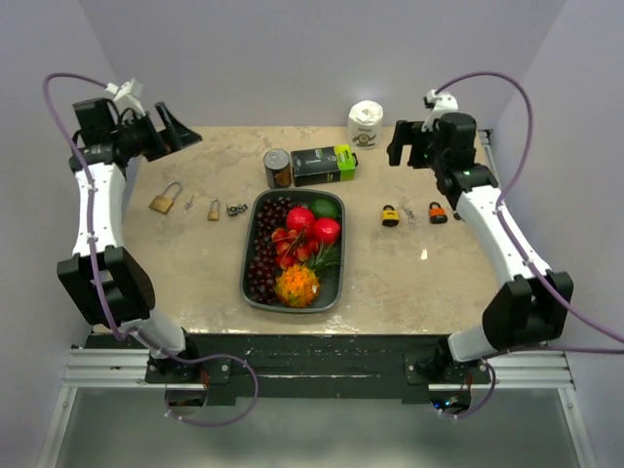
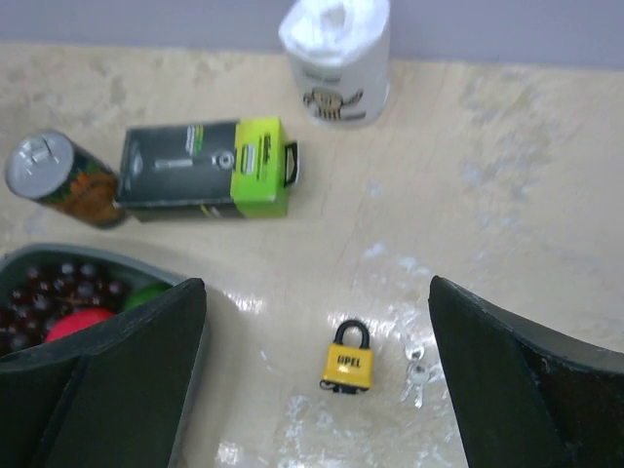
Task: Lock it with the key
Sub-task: Reset both arms
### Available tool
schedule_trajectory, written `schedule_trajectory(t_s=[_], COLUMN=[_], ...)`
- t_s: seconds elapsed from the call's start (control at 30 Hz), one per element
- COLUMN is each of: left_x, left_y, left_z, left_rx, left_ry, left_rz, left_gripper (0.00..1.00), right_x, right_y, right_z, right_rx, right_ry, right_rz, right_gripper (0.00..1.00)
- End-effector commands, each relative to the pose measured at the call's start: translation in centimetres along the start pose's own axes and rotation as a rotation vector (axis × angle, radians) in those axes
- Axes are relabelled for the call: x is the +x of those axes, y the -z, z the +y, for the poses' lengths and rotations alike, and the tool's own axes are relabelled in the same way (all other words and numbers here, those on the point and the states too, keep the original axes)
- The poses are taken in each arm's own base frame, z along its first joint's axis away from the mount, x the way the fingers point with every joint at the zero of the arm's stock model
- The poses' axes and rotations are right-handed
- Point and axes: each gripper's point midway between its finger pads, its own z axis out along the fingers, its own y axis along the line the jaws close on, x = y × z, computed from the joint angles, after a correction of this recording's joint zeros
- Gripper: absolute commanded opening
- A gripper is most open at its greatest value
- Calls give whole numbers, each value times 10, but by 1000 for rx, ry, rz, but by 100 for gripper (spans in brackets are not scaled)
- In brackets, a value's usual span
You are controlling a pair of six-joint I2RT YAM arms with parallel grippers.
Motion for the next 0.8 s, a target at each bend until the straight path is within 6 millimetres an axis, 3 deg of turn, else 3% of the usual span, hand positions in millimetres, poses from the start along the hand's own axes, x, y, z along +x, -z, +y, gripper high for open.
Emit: schedule_trajectory(t_s=[0.0, 0.1, 0.3, 0.33, 0.43, 0.53, 0.63, 0.77], left_x=[10, 27, 93, 111, 137, 155, 163, 158], left_y=[28, 38, 55, 56, 59, 59, 60, 63], left_z=[34, 55, 82, 79, 71, 59, 52, 47], left_rx=[-121, -225, -331, -322, -337, -329, -316, -309], left_ry=[-6, -139, -362, -418, -513, -572, -580, -601], left_rz=[46, 66, 180, 212, 239, 248, 244, 206], left_gripper=[99, 99, 99, 99, 99, 99, 99, 99], right_x=[-33, -15, 40, 54, 78, 96, 102, 102], right_y=[25, 35, 56, 62, 73, 79, 85, 92], right_z=[4, 9, 7, 6, 5, 4, 1, 3], right_rx=[-44, -87, -105, -107, -107, -105, -90, -96], right_ry=[72, 109, 98, 94, 84, 81, 71, 56], right_rz=[-101, -39, 78, 98, 131, 158, 158, 153], right_gripper=[99, 99, 99, 99, 99, 99, 99, 99])
